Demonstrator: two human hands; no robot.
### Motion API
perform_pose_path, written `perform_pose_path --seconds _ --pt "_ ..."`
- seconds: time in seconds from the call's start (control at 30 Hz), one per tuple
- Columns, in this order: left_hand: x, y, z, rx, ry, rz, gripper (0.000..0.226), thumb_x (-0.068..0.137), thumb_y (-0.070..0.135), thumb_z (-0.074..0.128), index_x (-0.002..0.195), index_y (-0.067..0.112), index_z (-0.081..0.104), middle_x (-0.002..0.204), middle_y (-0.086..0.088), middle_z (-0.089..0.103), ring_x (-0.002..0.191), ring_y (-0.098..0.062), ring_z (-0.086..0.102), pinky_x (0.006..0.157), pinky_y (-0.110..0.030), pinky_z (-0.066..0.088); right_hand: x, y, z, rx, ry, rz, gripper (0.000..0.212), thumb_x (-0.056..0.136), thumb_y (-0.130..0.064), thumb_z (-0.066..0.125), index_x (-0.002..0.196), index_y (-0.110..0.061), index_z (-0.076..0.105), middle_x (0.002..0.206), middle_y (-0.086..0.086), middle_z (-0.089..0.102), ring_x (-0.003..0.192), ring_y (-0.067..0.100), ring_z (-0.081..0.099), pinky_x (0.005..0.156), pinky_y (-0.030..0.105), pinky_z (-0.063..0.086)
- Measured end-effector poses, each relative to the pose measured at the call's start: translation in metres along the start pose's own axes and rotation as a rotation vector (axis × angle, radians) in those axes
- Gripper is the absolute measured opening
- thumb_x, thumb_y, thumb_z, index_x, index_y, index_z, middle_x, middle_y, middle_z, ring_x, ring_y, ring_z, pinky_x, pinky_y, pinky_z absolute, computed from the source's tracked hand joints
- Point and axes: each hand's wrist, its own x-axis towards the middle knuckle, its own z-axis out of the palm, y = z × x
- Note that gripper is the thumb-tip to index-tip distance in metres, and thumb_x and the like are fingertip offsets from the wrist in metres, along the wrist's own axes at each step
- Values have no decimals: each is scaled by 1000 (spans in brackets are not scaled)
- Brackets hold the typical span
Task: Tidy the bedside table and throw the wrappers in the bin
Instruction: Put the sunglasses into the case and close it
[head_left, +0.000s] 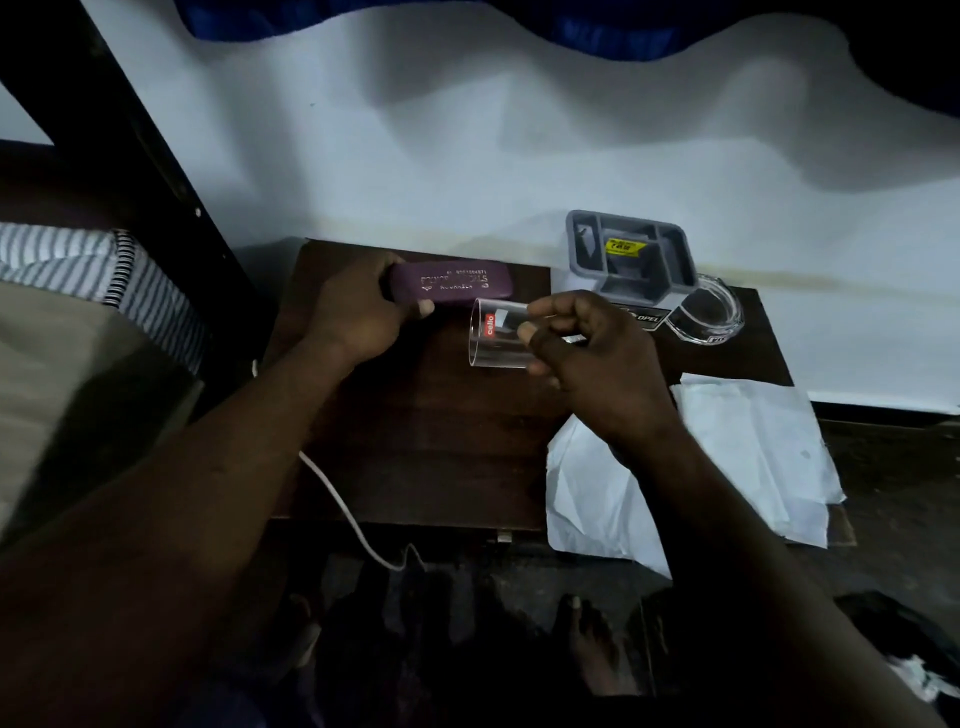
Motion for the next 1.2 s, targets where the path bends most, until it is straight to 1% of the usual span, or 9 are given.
perform_pose_path --seconds 0.07,0.13,0.2,0.3,0.37,0.43,0.67,0.97,1.2 --pt "6 -3 3 168 4 87 50 73 51 84 115 28 69 113 3 72 105 -19 64 94 -37 53 1 0 0 -1 8 3 14 92 -22 75 92 -35 71 92 -8 76 71 16 77 77 35 60" --pt "12 -3 5 293 7 123 65 72 68 74 124 30 66 121 -2 70 115 -25 61 98 -40 51 2 1 -1 -3 4 7 12 92 -24 76 93 -35 71 94 -8 77 72 16 77 77 35 60" --pt "17 -3 8 343 18 121 77 72 76 64 136 32 61 127 -6 67 121 -29 58 101 -40 50 2 2 -1 -5 1 10 10 92 -25 76 95 -33 72 96 -7 77 74 16 77 75 34 60" --pt "21 2 12 372 34 147 75 82 63 71 145 27 56 133 -15 62 125 -36 57 101 -42 49 3 5 -1 -16 9 12 10 91 -26 77 99 -30 73 96 -7 76 79 15 77 83 41 62" --pt "23 5 13 367 39 154 73 85 55 74 148 24 54 137 -15 60 127 -36 56 103 -42 49 3 5 -2 -16 12 17 10 91 -26 77 99 -31 74 95 -9 76 82 15 77 88 45 62" --pt "24 7 15 357 43 151 73 85 52 75 149 24 53 139 -13 59 128 -36 56 105 -43 49 3 6 -2 -16 12 19 10 90 -26 78 98 -32 74 94 -11 76 84 13 77 89 47 62" --pt "24 14 22 405 52 131 72 85 54 73 148 27 53 140 -11 60 127 -39 56 103 -45 49 2 7 -1 -22 2 9 12 90 -26 78 102 -29 75 93 -12 76 85 13 77 90 45 61" --pt "25 22 32 418 54 112 70 89 49 71 152 26 48 146 -11 55 131 -42 49 108 -44 42 0 5 -3 -47 -9 -8 14 91 -24 78 104 -25 74 93 -12 76 86 10 76 92 40 60" --pt "25 22 34 388 58 93 72 92 47 69 156 24 43 149 -16 51 135 -43 44 112 -44 36 1 6 -3 -43 -2 3 15 90 -25 79 104 -27 74 89 -14 76 85 10 76 92 43 60"
